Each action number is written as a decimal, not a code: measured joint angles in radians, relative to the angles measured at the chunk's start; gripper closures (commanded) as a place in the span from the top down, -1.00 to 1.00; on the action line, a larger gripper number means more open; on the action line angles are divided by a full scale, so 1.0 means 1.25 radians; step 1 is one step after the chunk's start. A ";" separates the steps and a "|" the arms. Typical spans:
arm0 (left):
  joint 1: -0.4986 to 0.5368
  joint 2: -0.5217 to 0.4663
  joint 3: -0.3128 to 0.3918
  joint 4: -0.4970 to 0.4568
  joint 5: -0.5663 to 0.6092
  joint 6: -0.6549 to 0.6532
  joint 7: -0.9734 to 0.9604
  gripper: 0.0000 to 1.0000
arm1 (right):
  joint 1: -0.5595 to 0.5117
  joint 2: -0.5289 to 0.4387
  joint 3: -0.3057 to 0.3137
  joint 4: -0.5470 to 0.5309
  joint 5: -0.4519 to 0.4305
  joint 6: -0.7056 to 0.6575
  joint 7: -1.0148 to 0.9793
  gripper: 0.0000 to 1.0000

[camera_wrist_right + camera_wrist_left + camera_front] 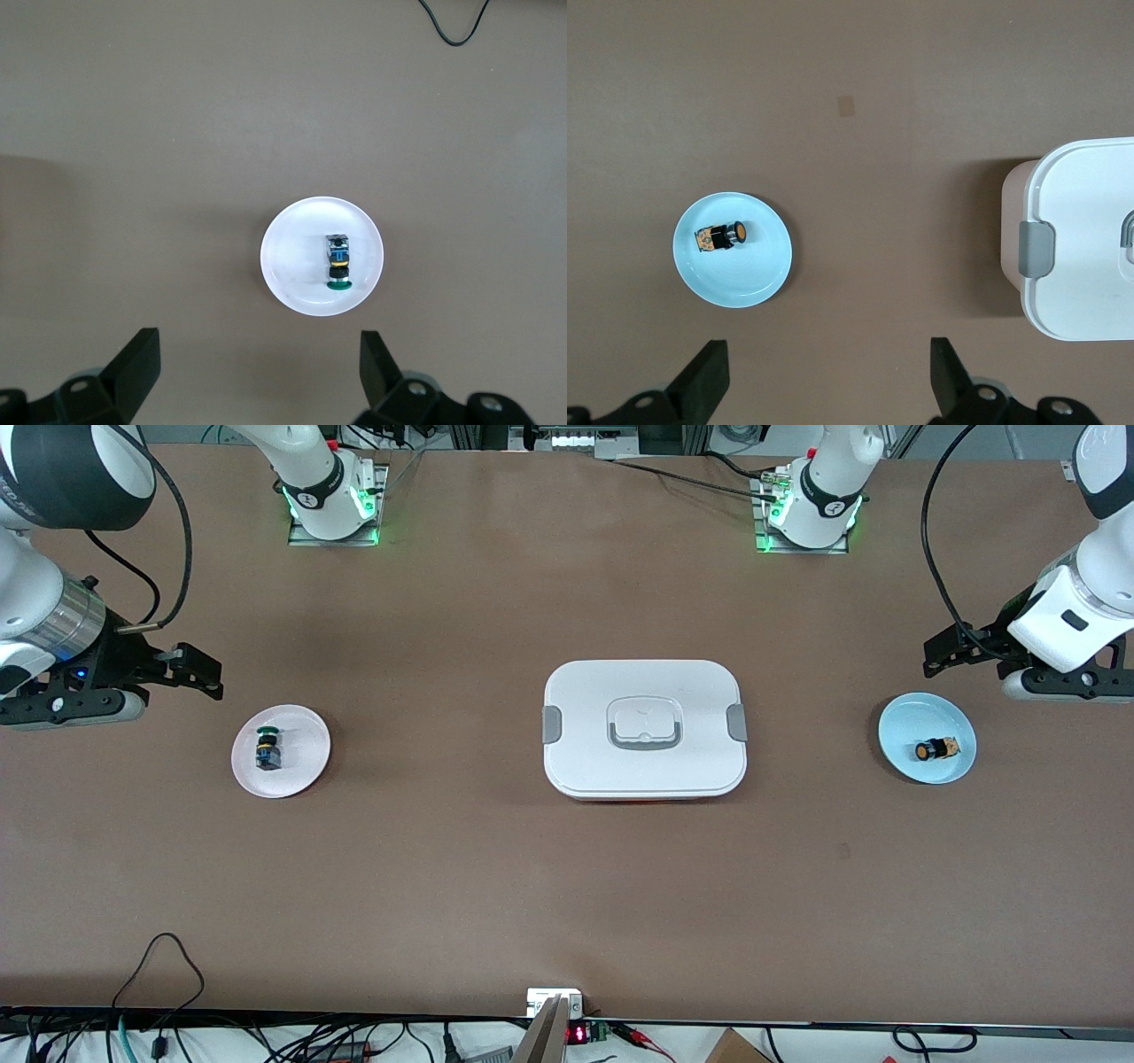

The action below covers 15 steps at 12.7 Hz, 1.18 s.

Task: Transfer orange switch to right arm and place

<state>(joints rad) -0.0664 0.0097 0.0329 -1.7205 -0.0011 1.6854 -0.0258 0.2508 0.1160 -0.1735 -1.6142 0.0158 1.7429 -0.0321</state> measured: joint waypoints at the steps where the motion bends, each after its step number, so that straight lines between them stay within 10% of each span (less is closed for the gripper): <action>1: 0.000 0.000 0.000 0.000 0.000 -0.002 0.000 1.00 | 0.000 0.000 0.000 0.000 0.000 0.000 0.000 1.00; 15: 0.010 0.051 0.002 0.005 0.001 -0.081 0.000 1.00 | 0.000 0.000 0.000 0.000 0.000 0.000 0.000 1.00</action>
<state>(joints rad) -0.0538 0.0741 0.0354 -1.7143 0.0002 1.5847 -0.0258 0.2509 0.1160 -0.1735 -1.6141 0.0159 1.7430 -0.0321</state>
